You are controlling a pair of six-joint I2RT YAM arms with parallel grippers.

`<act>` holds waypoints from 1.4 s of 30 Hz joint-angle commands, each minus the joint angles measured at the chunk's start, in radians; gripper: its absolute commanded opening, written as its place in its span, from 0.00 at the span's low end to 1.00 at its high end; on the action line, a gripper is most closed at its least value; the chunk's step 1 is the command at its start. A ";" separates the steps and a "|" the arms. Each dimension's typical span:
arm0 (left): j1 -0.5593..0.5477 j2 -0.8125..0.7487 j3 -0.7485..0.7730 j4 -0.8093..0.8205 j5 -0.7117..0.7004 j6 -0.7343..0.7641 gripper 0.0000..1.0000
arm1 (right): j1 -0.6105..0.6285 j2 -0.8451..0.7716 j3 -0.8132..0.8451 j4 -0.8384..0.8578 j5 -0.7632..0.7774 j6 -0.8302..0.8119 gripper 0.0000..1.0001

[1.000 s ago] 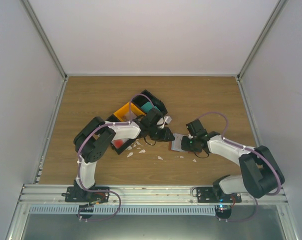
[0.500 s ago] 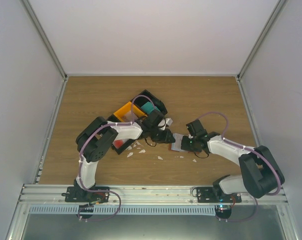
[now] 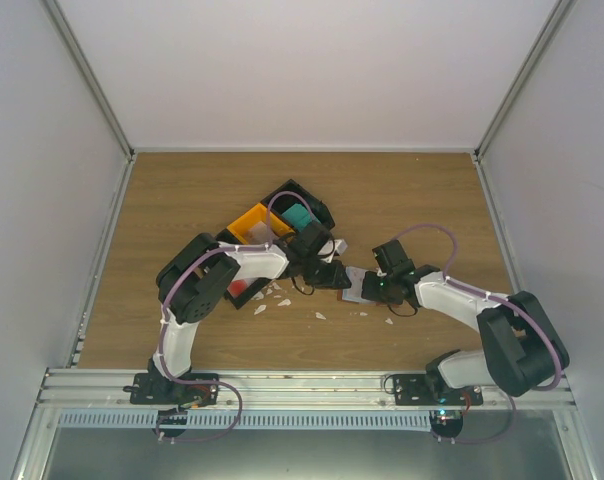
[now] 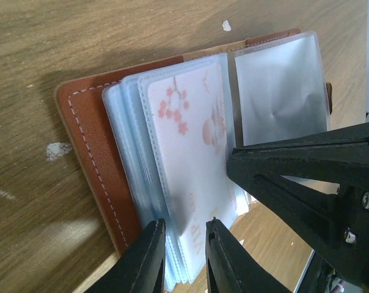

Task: Put the credit cards into the card holder
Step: Insert the credit card into the card holder.

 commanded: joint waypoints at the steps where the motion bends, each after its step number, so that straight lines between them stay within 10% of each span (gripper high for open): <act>1: -0.015 0.004 0.021 0.015 -0.001 0.018 0.23 | -0.003 0.034 -0.046 -0.054 0.043 0.018 0.00; 42: -0.024 -0.048 0.000 0.052 -0.017 0.016 0.16 | -0.004 -0.030 -0.074 -0.091 0.125 0.082 0.01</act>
